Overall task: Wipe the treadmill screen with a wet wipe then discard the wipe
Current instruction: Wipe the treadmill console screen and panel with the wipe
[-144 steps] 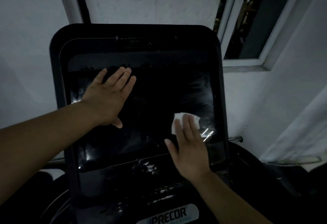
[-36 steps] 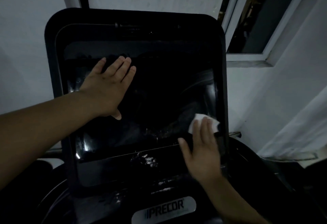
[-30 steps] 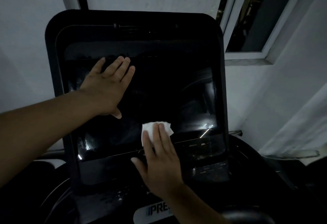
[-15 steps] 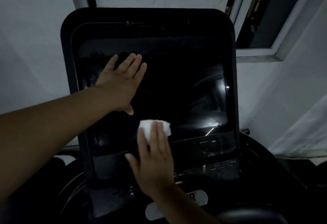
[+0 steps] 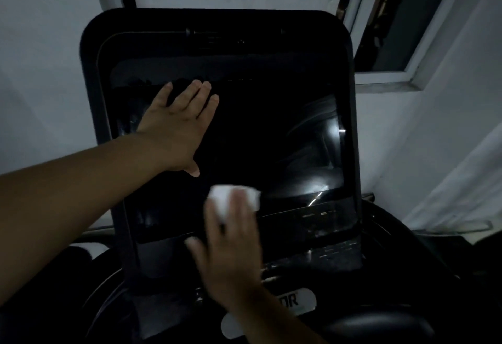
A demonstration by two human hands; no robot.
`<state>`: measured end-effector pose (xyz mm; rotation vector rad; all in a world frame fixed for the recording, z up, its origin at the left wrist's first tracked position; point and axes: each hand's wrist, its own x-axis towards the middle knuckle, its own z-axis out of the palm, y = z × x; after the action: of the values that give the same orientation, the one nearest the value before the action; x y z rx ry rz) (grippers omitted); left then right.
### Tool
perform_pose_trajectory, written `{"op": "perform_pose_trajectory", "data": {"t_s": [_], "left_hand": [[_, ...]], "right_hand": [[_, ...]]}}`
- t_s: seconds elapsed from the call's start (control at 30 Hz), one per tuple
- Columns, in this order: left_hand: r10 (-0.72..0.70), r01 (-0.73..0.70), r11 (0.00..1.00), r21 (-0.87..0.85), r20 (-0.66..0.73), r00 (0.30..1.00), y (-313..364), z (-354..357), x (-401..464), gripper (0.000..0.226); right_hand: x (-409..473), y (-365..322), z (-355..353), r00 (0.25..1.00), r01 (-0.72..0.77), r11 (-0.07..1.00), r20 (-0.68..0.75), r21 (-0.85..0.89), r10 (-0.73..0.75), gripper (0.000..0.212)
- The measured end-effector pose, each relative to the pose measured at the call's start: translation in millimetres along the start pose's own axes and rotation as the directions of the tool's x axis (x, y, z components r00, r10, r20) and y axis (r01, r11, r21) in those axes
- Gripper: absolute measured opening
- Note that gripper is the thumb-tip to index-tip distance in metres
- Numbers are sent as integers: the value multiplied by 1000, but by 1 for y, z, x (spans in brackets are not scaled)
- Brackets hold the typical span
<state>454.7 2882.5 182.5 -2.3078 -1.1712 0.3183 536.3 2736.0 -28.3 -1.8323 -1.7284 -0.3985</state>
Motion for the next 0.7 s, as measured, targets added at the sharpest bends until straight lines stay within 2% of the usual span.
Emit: {"op": "perform_pose_trajectory", "data": {"t_s": [0.1, 0.17, 0.3, 0.4, 0.47, 0.5, 0.53, 0.57, 0.63, 0.7], "left_hand": [[5, -5, 1000, 11, 11, 1000, 0, -1, 0, 151], [7, -7, 1000, 12, 10, 1000, 0, -1, 0, 152], [12, -12, 1000, 10, 10, 1000, 0, 0, -1, 151], [16, -16, 1000, 11, 16, 1000, 1, -1, 0, 150], [14, -14, 1000, 5, 21, 1000, 2, -2, 0, 151], [10, -10, 1000, 2, 26, 1000, 2, -2, 0, 151], [8, -8, 1000, 0, 31, 999, 2, -2, 0, 151], [6, -6, 1000, 1, 35, 999, 2, -2, 0, 151], [3, -4, 1000, 8, 40, 999, 2, -3, 0, 150], [3, -4, 1000, 7, 43, 999, 2, -3, -1, 149]], "right_hand": [[-12, -21, 4, 983, 175, 983, 41, 46, -177, 68], [-9, 4, -1, 985, 172, 984, 18, 38, -173, 66], [19, 102, -25, 998, -53, 993, -45, -109, 48, 65], [42, 175, -48, 962, -274, 950, -32, -149, 273, 71], [48, 183, -52, 929, -370, 925, -28, -88, 369, 73], [48, 171, -50, 926, -375, 925, -60, -55, 372, 74], [46, 152, -46, 945, -320, 946, -91, -52, 314, 74], [40, 132, -41, 976, -203, 977, -95, -68, 197, 74], [30, 105, -34, 999, 45, 995, -14, -88, -46, 72], [42, 116, -40, 992, 129, 984, 31, -123, -126, 70]]}}
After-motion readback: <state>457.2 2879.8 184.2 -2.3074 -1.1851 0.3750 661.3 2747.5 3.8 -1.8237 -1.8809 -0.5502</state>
